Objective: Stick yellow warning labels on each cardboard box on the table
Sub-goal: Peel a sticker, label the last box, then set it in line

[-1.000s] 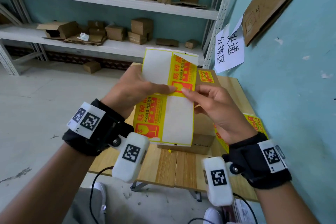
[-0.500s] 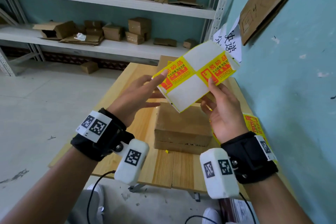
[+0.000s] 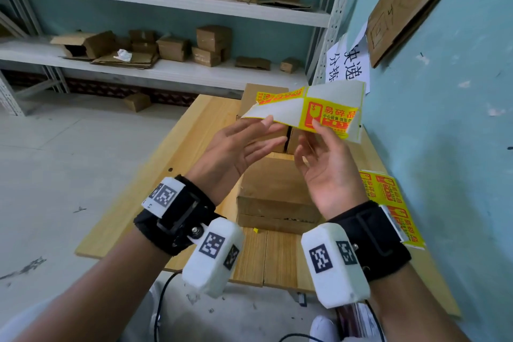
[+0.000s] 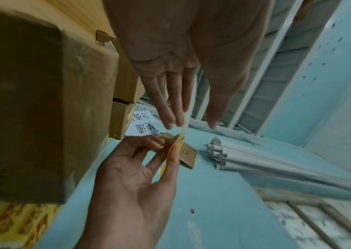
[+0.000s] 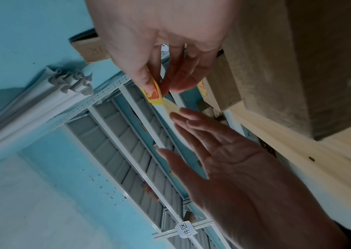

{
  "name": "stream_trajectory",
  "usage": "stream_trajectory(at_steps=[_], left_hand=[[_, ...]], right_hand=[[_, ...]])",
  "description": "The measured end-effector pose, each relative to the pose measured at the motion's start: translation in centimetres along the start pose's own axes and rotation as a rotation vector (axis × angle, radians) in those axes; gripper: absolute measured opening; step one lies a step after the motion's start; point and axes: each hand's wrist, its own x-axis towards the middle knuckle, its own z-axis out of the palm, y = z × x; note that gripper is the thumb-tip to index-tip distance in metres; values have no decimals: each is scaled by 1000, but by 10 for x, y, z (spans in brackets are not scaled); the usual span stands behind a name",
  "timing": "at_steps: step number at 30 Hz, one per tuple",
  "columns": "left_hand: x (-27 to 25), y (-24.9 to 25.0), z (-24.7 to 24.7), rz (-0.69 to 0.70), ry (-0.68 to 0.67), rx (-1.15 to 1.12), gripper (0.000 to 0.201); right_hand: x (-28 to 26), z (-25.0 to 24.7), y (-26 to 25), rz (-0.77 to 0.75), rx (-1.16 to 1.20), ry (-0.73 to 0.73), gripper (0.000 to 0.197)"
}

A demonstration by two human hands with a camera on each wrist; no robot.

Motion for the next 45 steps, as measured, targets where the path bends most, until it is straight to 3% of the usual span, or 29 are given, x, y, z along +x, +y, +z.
stream_trajectory(at_steps=[8, 14, 19, 22, 24, 26, 30, 34, 39, 45], left_hand=[[6, -13, 2, 74, 69, 260, 30], [9, -14, 3, 163, 168, 285, 13], [14, -9, -1, 245, 271, 294, 11], [17, -3, -9, 298, 330, 294, 11], [19, 0, -15, 320, 352, 312, 18], [19, 2, -17, 335, 367, 341, 10], [17, 1, -14, 354, 316, 396, 7], [15, -4, -8, 354, 263, 439, 15], [10, -6, 1, 264, 191, 349, 16], [6, -6, 7, 215, 131, 305, 8]], right_hand=[[-6, 6, 16, -89, -278, -17, 12], [-11, 9, 17, -118, -302, -12, 4], [-10, 8, 15, 16, -536, -42, 29], [-13, 3, 6, 46, -803, -199, 37], [-18, 3, -3, -22, -956, -352, 38], [-23, 7, -11, -173, -974, -435, 31], [-29, 18, -14, -651, -1014, -423, 8], [-19, 12, -6, -948, -1242, -350, 10], [-4, -1, 4, -981, -1226, -241, 6], [1, -8, 5, -1011, -1235, -231, 3]])
